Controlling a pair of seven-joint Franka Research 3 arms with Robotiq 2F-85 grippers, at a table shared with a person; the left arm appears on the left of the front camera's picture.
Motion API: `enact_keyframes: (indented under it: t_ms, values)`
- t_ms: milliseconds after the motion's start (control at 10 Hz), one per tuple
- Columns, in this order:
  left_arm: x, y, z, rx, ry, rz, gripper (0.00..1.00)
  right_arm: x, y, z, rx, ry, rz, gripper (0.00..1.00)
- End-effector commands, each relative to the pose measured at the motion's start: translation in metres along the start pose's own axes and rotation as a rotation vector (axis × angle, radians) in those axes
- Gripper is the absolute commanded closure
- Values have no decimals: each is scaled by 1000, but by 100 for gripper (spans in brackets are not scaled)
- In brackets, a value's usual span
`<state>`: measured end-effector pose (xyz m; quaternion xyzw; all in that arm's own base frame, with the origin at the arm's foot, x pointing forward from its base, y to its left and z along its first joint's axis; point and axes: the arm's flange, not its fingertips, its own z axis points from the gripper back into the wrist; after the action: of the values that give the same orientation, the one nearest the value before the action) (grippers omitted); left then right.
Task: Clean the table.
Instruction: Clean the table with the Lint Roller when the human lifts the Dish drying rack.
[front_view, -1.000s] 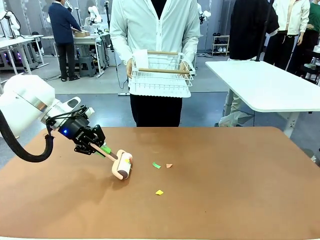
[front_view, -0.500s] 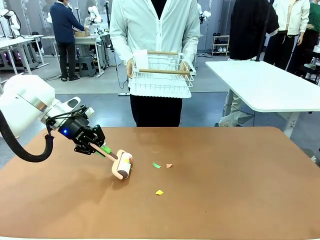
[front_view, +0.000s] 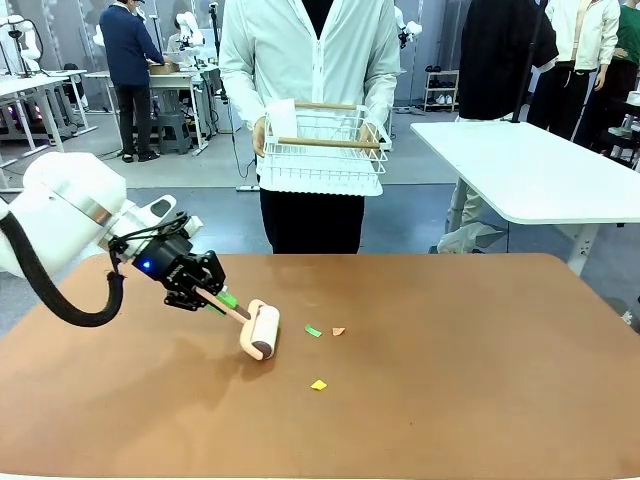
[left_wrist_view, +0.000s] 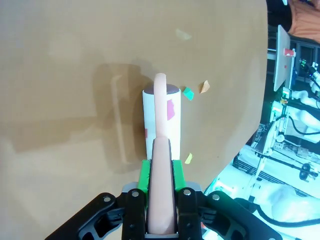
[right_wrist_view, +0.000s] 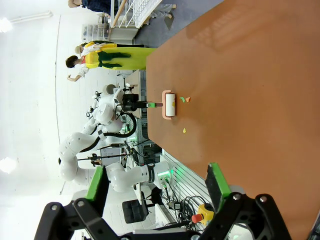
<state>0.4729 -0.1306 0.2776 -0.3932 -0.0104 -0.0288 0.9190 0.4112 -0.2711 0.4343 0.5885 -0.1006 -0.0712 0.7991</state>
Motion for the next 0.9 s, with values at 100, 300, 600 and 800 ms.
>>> enact_keyframes:
  t_ms: [100, 300, 600, 800]
  values:
    - [-6, -15, -52, 14, -3, 59, 81, -3, 4, 0, -3, 2, 6, 0]
    - [-3, -37, -86, 17, 34, 61, 81, -3, 4, 0, -3, 2, 6, 0]
    - [-2, -72, -137, -15, 56, 47, 81, -3, 4, 0, -3, 2, 6, 0]
    - [-4, -88, -157, -22, 59, 34, 81, -3, 4, 0, -3, 2, 6, 0]
